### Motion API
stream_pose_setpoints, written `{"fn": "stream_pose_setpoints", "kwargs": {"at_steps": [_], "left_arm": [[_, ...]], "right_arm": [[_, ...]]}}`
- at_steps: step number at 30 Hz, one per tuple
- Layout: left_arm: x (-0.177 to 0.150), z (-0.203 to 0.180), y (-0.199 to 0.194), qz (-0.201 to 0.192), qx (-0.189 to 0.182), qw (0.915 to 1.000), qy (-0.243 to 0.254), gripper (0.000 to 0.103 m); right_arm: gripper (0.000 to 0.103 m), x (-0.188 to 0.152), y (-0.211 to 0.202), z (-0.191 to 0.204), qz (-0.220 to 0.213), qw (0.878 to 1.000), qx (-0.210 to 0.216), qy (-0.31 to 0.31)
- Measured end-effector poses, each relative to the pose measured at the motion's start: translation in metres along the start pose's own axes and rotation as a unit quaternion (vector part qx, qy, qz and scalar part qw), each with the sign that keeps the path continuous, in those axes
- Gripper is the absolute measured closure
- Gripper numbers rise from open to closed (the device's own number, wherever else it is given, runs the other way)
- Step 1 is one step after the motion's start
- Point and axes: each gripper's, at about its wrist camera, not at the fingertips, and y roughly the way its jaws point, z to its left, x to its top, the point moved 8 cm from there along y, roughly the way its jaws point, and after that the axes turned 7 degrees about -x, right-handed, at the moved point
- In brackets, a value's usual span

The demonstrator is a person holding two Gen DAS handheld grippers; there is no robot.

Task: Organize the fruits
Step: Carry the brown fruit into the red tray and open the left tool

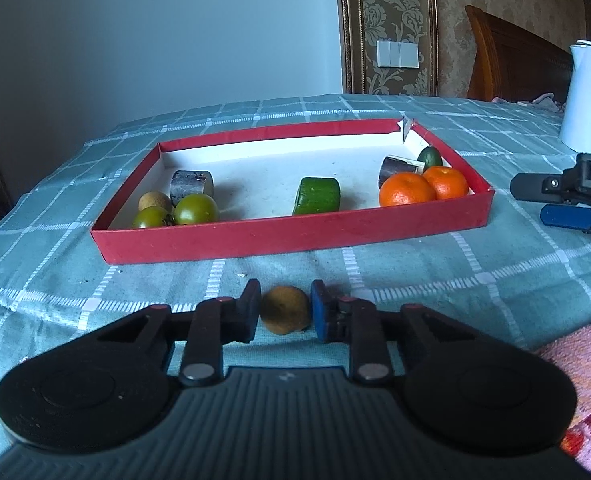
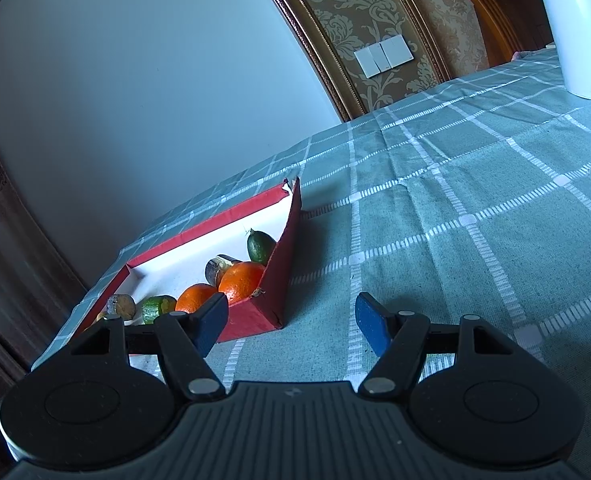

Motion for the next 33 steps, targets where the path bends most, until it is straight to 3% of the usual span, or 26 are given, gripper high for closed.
{"fn": "stream_pose_setpoints", "kwargs": {"at_steps": [5,12,21,24,33], "left_arm": [[0.009,0.012,-0.008,-0.020,0.023,0.9995,0.003,0.079],[0.047,0.068,-0.025,-0.076,0.064,0.9939,-0.048,0.079],[0.075,0.118,0.002,-0.076,0.093,0.9880,-0.098,0.079],[0.073,0.114,0.009,-0.070,0.086,0.9892,-0.096,0.079],[0.079,0.056,0.041,-0.051,0.054,0.9961,-0.047,0.079]], "right_arm": [[0.033,0.000,0.000,0.000,-0.001,1.000,0.001,0.001],[0.033,0.000,-0.001,0.002,0.000,1.000,0.005,0.000],[0.033,0.000,-0.001,0.002,0.000,1.000,0.009,0.001],[0.033,0.000,-0.001,0.002,0.001,1.000,0.010,0.001],[0.033,-0.001,0.001,0.003,0.006,1.000,0.015,0.000]]}}
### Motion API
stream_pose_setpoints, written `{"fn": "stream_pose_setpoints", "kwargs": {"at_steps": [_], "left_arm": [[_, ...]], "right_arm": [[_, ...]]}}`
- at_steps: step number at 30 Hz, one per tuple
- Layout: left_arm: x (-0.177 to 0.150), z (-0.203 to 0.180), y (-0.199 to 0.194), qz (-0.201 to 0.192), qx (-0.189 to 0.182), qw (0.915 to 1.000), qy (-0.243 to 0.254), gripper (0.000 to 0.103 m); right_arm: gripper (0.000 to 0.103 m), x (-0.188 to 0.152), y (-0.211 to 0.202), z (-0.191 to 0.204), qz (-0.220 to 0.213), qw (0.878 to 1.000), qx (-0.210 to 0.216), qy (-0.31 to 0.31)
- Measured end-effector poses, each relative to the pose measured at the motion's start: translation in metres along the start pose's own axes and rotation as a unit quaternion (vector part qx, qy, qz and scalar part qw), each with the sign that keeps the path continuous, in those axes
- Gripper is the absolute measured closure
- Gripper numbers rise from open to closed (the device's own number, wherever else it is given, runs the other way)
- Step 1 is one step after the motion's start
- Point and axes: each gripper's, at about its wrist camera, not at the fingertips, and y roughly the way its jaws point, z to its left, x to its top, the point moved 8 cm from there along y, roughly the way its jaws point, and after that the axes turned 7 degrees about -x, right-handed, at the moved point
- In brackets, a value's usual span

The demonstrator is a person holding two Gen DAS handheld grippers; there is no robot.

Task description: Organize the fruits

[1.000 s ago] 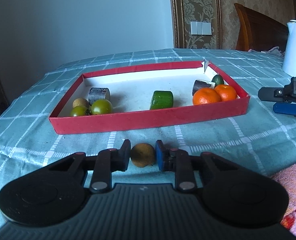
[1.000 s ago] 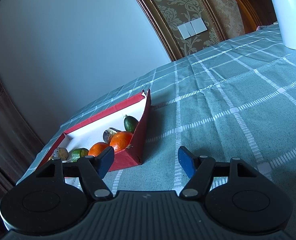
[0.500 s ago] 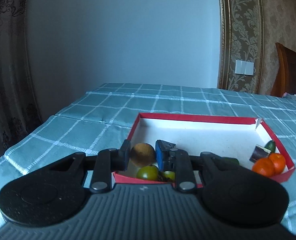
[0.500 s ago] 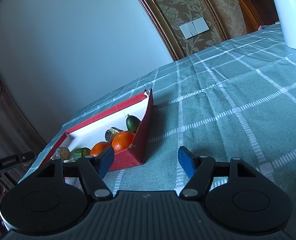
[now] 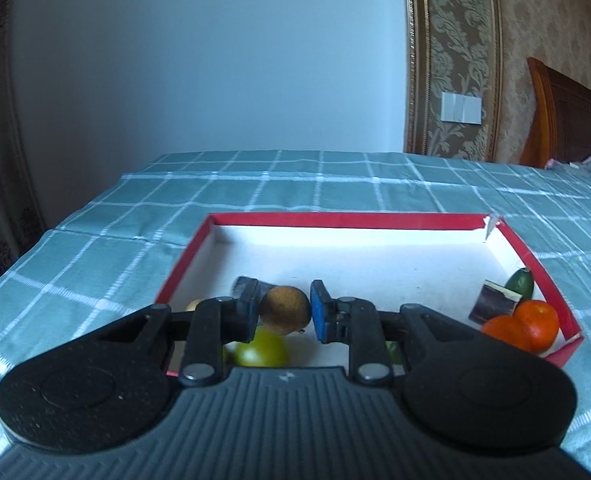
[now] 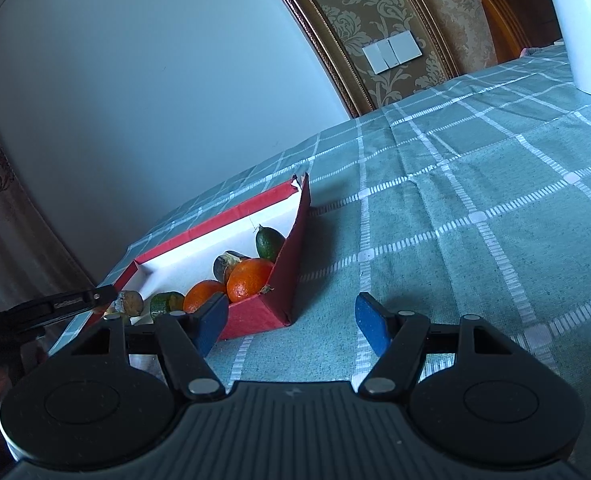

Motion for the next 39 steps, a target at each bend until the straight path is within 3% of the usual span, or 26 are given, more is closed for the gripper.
{"fn": "stream_pose_setpoints", "kwargs": {"at_steps": [12,23,29,35,37,39], "left_arm": [[-0.001,-0.011,0.027,0.018,0.018,0.9996,0.015,0.079],[-0.008,-0.018,0.023,0.022,-0.009,0.9996,0.012,0.078],[-0.010,-0.019,0.023,0.025,-0.011,0.9996,0.011,0.070],[-0.010,-0.019,0.008,0.018,-0.022,0.9996,-0.001,0.044],[-0.009,-0.020,-0.005,0.001,-0.015,0.9999,0.003,0.013],[-0.005,-0.022,-0.022,-0.024,-0.008,0.9996,0.013,0.006]], "right_arm": [[0.033,0.000,0.000,0.000,0.002,1.000,0.005,-0.001],[0.033,0.000,0.000,0.000,0.002,1.000,0.004,-0.001],[0.033,-0.001,0.001,0.000,0.002,1.000,0.004,-0.001],[0.033,-0.001,0.000,0.000,-0.001,1.000,0.004,-0.001],[0.033,-0.001,0.000,0.000,-0.003,1.000,0.005,-0.001],[0.033,0.000,-0.001,0.000,-0.003,1.000,0.005,-0.001]]}}
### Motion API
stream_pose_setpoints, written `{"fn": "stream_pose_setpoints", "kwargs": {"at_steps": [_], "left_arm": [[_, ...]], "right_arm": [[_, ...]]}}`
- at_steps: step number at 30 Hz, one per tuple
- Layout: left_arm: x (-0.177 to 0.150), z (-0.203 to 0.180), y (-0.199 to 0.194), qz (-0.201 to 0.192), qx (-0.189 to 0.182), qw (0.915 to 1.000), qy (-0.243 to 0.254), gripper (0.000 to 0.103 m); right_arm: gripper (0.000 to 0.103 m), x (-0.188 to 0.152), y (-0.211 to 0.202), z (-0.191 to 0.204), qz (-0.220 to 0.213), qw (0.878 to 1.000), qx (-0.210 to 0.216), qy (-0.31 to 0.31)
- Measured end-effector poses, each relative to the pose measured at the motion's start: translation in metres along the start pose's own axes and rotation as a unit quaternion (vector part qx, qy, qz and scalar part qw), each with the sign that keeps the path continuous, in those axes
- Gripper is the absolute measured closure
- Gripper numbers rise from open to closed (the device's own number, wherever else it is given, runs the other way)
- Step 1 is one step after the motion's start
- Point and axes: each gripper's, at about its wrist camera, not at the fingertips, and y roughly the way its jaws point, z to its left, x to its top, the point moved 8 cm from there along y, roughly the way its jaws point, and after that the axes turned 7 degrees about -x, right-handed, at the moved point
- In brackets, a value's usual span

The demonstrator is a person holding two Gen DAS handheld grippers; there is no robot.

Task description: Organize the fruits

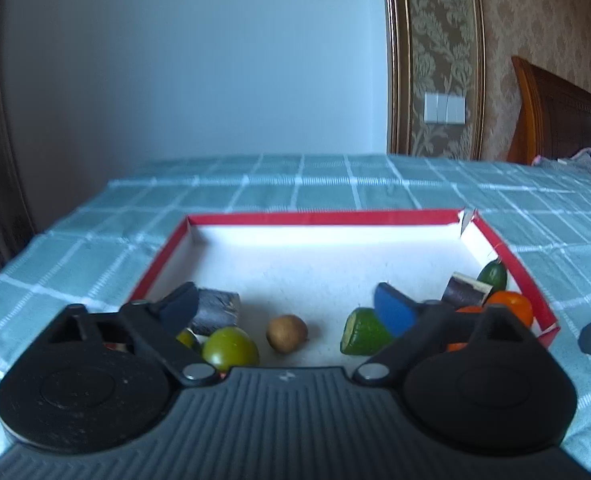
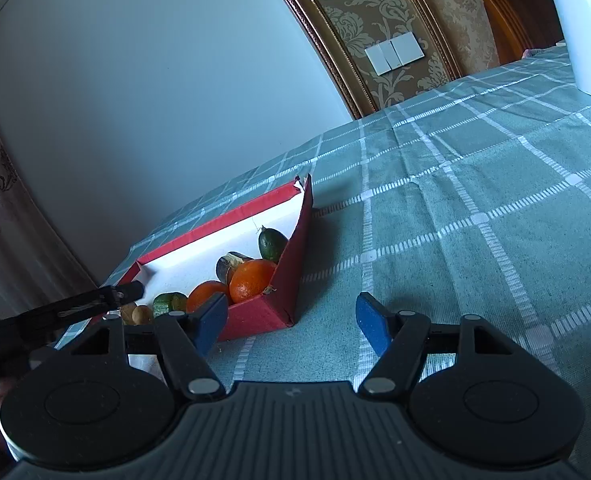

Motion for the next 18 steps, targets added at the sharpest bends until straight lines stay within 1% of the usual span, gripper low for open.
{"fn": "stream_pose_setpoints", "kwargs": {"at_steps": [2,4,7,12,14,18], "left_arm": [[0.002,-0.003,-0.014,-0.012,-0.003,0.9998,0.013,0.005],[0.004,-0.006,-0.030,-0.021,-0.002,0.9995,0.023,0.000],[0.003,-0.008,-0.051,-0.032,-0.001,0.9991,0.028,0.000],[-0.004,-0.005,-0.075,-0.028,-0.004,0.9995,0.018,0.000],[-0.006,-0.002,-0.083,-0.027,-0.006,0.9995,0.012,0.000],[-0.010,0.006,-0.093,-0.028,0.002,0.9996,0.002,0.000]], "right_arm": [[0.032,0.000,-0.001,0.001,-0.001,1.000,0.001,-0.002],[0.032,0.000,-0.001,0.001,-0.001,1.000,0.000,-0.004],[0.032,0.001,-0.004,0.002,-0.007,1.000,0.001,-0.005],[0.032,0.002,-0.007,0.006,-0.016,1.000,-0.009,-0.017],[0.032,0.003,-0.011,0.010,-0.017,1.000,-0.008,-0.019],[0.032,0.008,-0.024,0.028,-0.030,0.999,0.005,-0.036]]}}
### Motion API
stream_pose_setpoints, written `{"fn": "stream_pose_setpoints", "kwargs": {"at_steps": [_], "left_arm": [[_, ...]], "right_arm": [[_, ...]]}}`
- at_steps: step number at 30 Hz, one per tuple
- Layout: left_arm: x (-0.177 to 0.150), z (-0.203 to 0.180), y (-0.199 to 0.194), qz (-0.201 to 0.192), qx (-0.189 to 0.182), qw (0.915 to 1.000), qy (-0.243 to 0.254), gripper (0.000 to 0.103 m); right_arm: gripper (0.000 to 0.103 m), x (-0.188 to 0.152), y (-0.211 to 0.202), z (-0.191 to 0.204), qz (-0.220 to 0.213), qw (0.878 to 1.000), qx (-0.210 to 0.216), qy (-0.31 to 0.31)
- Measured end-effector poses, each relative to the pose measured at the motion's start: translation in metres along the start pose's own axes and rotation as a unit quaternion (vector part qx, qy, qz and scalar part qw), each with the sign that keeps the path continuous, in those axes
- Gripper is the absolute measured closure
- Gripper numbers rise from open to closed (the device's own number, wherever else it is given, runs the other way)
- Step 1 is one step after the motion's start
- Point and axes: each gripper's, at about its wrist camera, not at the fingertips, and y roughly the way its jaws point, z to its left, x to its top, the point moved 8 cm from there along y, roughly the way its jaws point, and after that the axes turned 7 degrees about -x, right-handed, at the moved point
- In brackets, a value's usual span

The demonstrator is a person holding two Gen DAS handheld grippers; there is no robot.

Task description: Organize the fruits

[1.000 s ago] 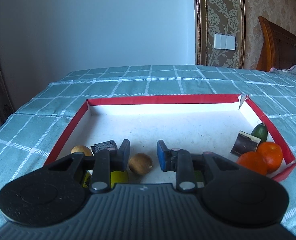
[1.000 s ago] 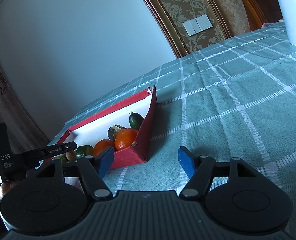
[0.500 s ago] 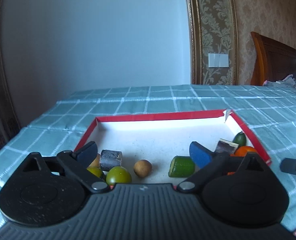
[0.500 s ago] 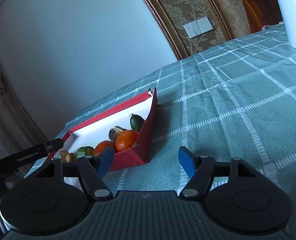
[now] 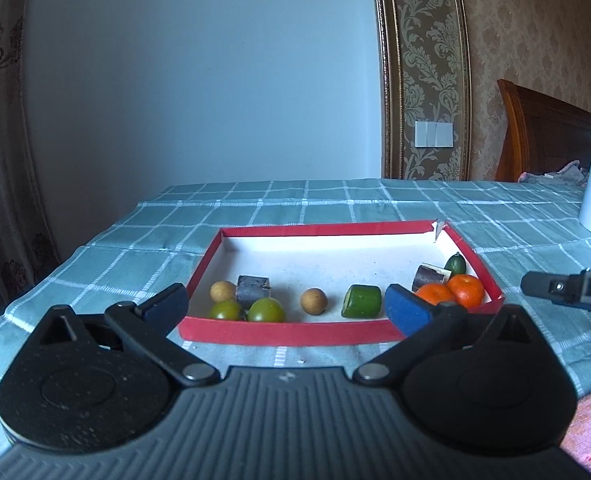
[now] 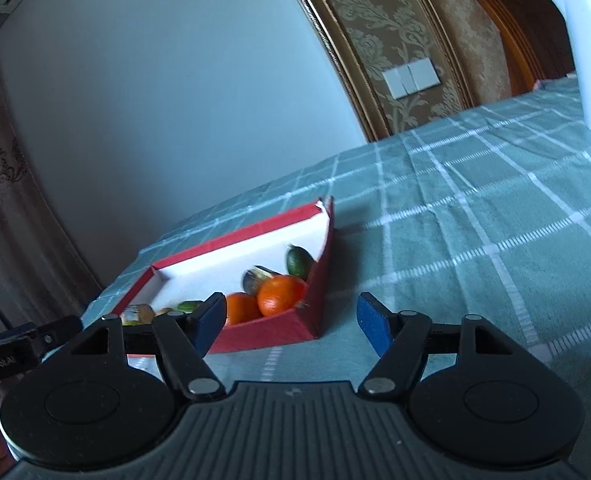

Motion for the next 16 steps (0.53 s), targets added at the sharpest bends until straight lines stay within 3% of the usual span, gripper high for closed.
{"fn": "stream_pose_setpoints", "kwargs": {"at_steps": [3,16], "left_arm": [[-0.002,0.006,-0.005,0.001,0.006,1.0000,-0.007,0.000],[-0.010,0.019,-0.015,-0.006,0.017,0.9998,-0.013,0.000]], "right_arm": [[0.027,0.004,-0.009,0.014,-0.009,1.000,0.009,-0.013],[0.026,-0.011,-0.013,0.051,0.004,0.998,0.034,-0.045]]}}
